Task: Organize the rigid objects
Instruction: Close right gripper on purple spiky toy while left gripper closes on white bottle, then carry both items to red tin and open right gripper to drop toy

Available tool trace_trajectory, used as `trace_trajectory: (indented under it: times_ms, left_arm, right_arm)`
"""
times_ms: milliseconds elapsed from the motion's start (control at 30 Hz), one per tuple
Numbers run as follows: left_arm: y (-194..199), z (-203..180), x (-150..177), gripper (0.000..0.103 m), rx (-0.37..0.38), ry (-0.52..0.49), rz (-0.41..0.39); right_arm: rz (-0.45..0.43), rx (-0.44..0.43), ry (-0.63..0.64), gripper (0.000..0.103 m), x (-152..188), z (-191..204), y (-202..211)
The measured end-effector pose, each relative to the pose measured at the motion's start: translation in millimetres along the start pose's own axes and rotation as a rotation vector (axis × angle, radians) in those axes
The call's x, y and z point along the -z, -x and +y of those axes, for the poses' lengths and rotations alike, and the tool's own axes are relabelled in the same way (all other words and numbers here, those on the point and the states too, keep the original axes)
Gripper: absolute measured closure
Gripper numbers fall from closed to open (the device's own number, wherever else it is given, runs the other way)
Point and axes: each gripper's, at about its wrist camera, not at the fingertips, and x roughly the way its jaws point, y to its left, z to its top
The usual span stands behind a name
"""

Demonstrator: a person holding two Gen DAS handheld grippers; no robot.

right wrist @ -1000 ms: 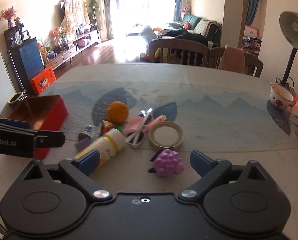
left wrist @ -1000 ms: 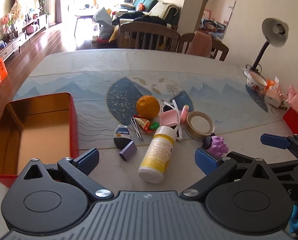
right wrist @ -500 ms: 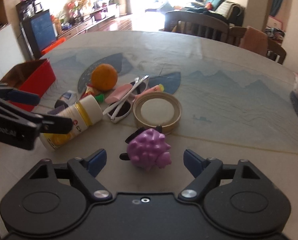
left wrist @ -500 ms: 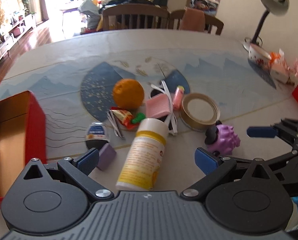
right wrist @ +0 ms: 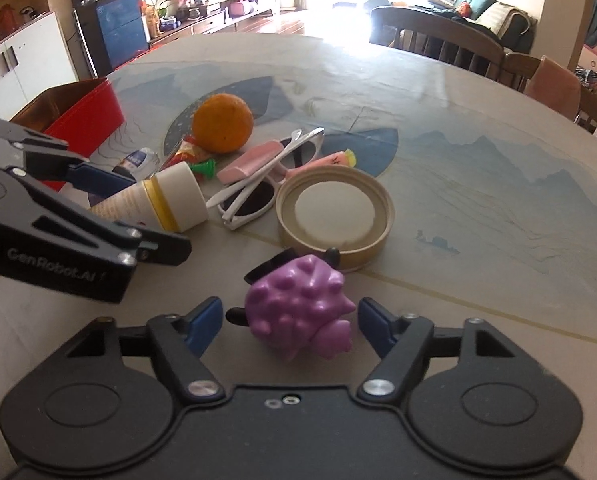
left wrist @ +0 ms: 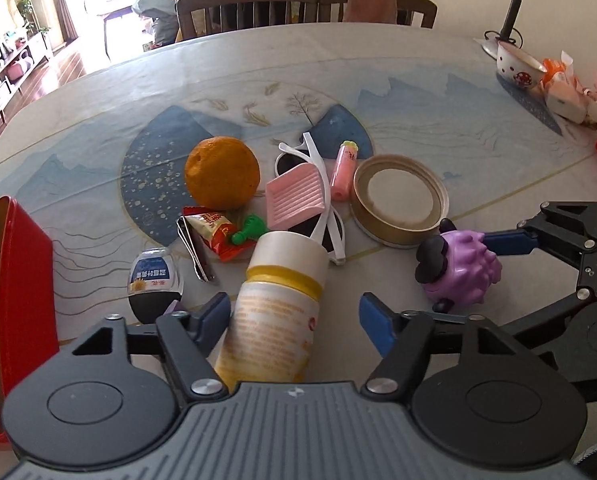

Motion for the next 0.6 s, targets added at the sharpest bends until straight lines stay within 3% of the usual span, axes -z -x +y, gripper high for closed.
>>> trace_trajectory:
  times_ms: [133,200,600]
  left_arm:
    - [-4.9,0.2,-0.3,0.054,0.003,0.005,0.019]
    - [-6.6,-0.8,0.1,0.057,-0.006,0.004,0.024]
    - [-0.2,3.4,8.4,0.058,-0.015,0.025,0.025]
  right_arm:
    - [-0.004,-0.004,0.006,0.039,0.0,-0.5,-0.2]
    - [-0.006,-0.006,0.004,0.039,0.2,-1.6,0.1]
    - [-0.025,0.003,-0.008,0.042,2.8,4.1,13.4]
